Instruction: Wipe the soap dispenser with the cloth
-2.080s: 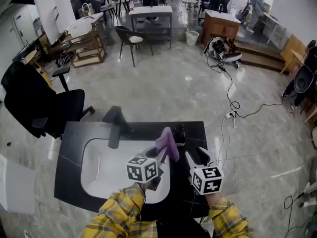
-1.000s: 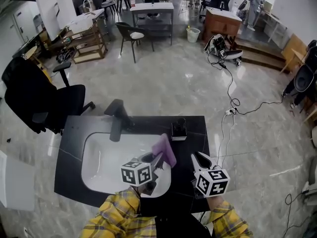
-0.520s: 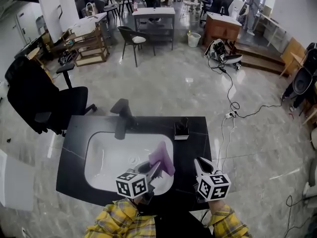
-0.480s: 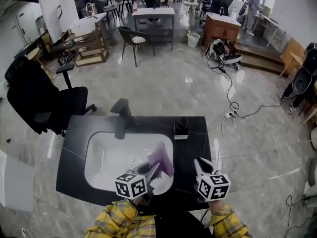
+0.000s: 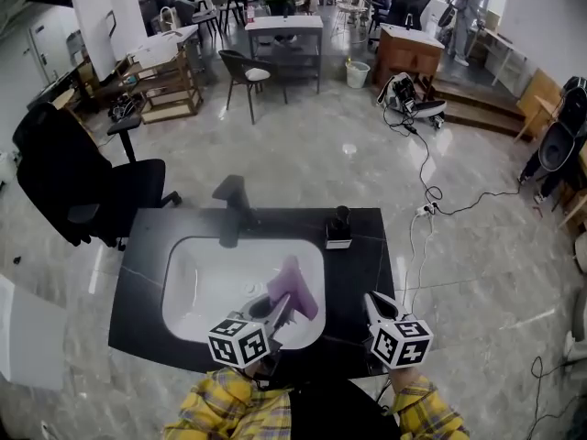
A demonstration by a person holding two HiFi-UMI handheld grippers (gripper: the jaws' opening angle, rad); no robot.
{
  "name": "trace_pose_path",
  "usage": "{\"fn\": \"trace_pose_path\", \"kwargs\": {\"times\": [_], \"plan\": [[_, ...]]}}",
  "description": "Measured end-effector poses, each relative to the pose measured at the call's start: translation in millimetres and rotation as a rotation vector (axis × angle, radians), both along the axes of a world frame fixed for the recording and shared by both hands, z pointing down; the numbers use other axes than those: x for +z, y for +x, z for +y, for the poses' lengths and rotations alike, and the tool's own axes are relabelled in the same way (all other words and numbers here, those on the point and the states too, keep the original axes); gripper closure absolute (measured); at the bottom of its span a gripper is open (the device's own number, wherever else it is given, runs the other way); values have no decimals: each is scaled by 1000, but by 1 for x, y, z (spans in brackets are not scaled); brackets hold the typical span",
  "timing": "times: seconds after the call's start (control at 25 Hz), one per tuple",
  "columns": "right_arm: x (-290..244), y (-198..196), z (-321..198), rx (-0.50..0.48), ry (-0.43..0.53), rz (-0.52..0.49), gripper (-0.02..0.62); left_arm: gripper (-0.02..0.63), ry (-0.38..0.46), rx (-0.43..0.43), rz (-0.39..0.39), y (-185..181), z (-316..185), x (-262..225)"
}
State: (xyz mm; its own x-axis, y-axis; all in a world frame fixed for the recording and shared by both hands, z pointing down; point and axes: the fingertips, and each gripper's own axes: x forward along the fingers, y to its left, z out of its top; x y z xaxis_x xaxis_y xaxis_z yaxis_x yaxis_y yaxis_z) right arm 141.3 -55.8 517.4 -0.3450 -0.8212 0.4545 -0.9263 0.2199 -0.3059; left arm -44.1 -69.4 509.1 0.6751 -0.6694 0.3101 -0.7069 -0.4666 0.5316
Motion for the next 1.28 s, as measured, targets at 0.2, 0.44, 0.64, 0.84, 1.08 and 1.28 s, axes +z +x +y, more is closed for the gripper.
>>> {"fn": "trace_pose_path", "kwargs": {"times": [0.2,0.44,0.64,0.84,1.08,1.28], "plan": [[4,-4,11,-2,-11,0,588,541,1,3,-5,-5,7,1],[5,-6,13,-11,-21,6,589,541,-14,2,-2,-8,11,4],[5,-9,15,-19,-20,12,591,541,-37,1,7,-7,14,10],[7,-8,15,-14,-27,-4,591,541,-44,15,7,-2,18,14],[7,-9,14,-16,-35,-12,591,541,-63,27,10,3,18,18],[6,-10,12,-24,-36,-14,591,541,-76,21,8,3,14,22]]}}
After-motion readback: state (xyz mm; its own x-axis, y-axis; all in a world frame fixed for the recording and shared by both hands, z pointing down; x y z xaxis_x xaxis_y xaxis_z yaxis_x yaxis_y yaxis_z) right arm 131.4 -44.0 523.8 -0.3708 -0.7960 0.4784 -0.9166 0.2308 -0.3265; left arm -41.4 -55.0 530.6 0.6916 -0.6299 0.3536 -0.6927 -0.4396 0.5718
